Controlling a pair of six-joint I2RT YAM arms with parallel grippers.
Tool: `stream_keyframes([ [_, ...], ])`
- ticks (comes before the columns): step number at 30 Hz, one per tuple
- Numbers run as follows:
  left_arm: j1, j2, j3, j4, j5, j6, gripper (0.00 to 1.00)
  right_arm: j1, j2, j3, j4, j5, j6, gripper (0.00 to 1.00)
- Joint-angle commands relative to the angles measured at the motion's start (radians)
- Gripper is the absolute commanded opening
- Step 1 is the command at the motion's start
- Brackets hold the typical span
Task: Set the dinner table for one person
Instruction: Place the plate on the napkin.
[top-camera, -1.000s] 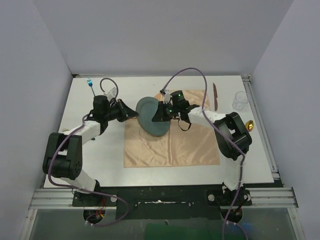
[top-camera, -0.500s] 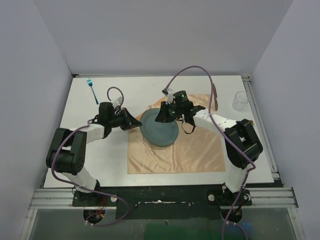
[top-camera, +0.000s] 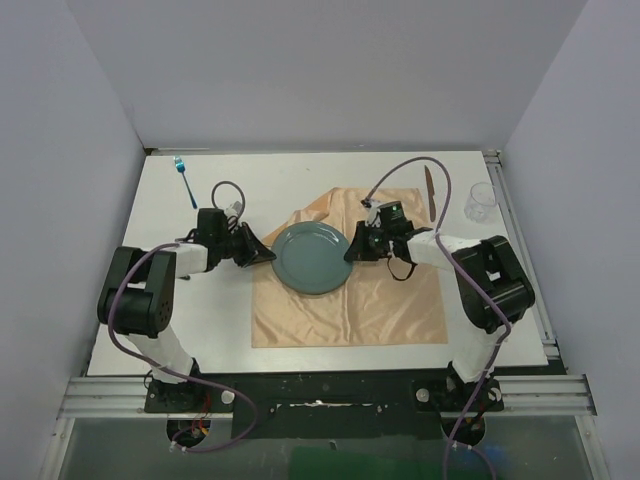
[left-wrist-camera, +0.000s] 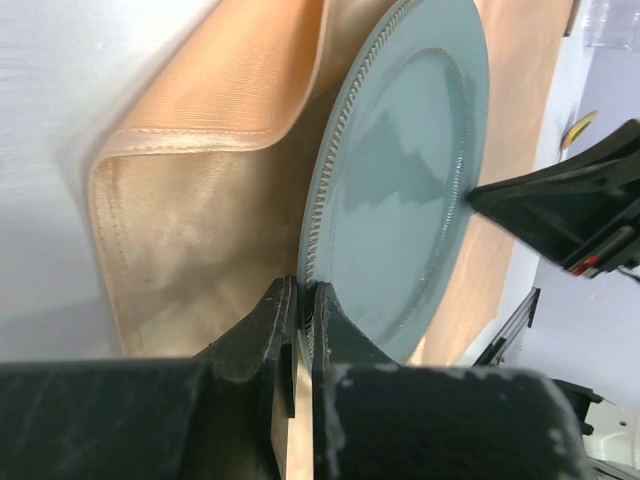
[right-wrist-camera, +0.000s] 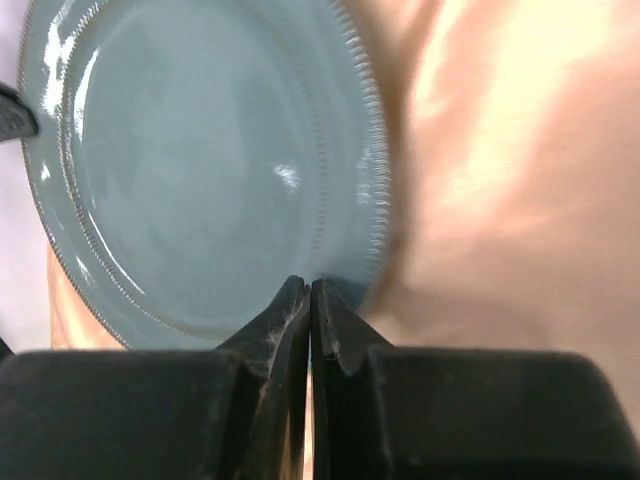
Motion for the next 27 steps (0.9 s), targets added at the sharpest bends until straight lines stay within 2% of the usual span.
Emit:
stream_keyframes([
  [1, 0.025, 0.044, 0.04, -0.001, -0.035, 0.064, 0.0, -0.081, -0.059, -0.07, 0.168, -0.062, 0.04, 0.05],
  [3, 0.027, 0.059, 0.04, 0.009, -0.03, 0.06, 0.0, -0.094, -0.058, -0.082, 0.189, -0.064, 0.044, 0.16],
  [6, 0.029, 0.074, 0.037, 0.022, -0.023, 0.056, 0.0, -0.109, -0.048, -0.091, 0.216, -0.079, 0.05, 0.25],
  [11, 0.03, 0.091, 0.039, 0.024, -0.016, 0.062, 0.0, -0.122, -0.003, -0.105, 0.275, -0.12, 0.072, 0.26],
  [18, 0.035, 0.126, 0.041, 0.025, -0.002, 0.071, 0.0, -0.147, 0.094, -0.15, 0.445, -0.226, 0.168, 0.25],
  [21, 0.036, 0.141, 0.043, 0.031, 0.004, 0.074, 0.0, -0.149, 0.134, -0.149, 0.481, -0.237, 0.184, 0.22],
  [25, 0.04, 0.165, 0.046, 0.038, 0.012, 0.077, 0.0, -0.152, 0.181, -0.15, 0.54, -0.254, 0.206, 0.0],
  [27, 0.042, 0.178, 0.046, 0.051, 0.019, 0.073, 0.0, -0.153, 0.2, -0.154, 0.578, -0.271, 0.224, 0.0],
])
